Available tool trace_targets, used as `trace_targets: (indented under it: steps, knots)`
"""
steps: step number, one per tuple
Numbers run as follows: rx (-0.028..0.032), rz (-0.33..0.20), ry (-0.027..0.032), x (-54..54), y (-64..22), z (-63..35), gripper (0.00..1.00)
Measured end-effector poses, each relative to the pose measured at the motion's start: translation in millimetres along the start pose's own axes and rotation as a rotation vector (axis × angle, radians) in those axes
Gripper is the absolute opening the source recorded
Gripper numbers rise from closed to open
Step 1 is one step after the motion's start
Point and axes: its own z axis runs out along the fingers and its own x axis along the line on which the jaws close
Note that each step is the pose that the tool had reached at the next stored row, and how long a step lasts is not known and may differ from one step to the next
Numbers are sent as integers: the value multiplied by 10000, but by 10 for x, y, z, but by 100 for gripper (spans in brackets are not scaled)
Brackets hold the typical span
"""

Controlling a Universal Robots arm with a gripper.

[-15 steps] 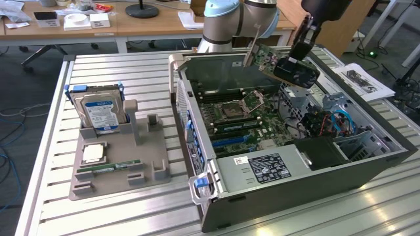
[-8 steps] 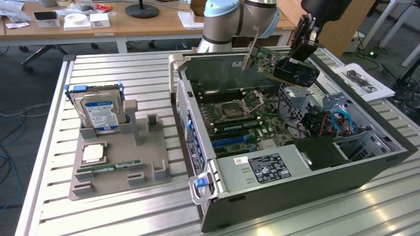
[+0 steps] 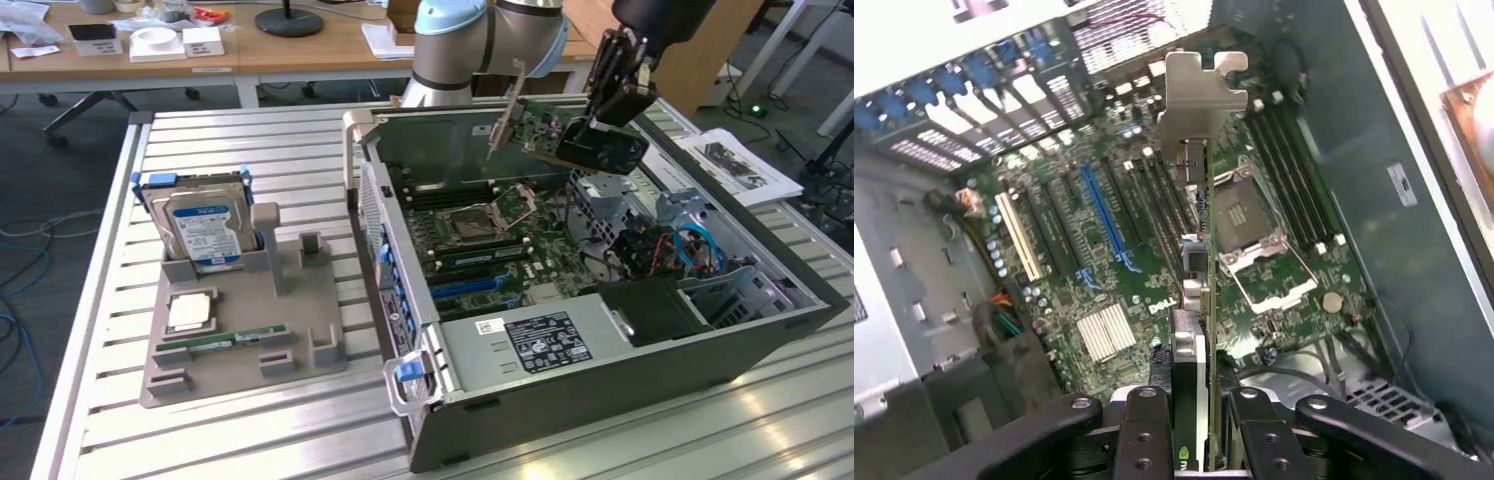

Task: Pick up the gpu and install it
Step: 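Insert the gpu into the slot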

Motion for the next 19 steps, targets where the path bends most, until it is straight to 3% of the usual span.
trace_targets:
  steps: [12, 16, 19]
  knots:
    - [-41, -2078, 218, 0, -1, 6, 27]
    - [-43, -2256, 237, 0, -1, 7, 27]
    - [13, -2410, 234, 0, 0, 13, 27]
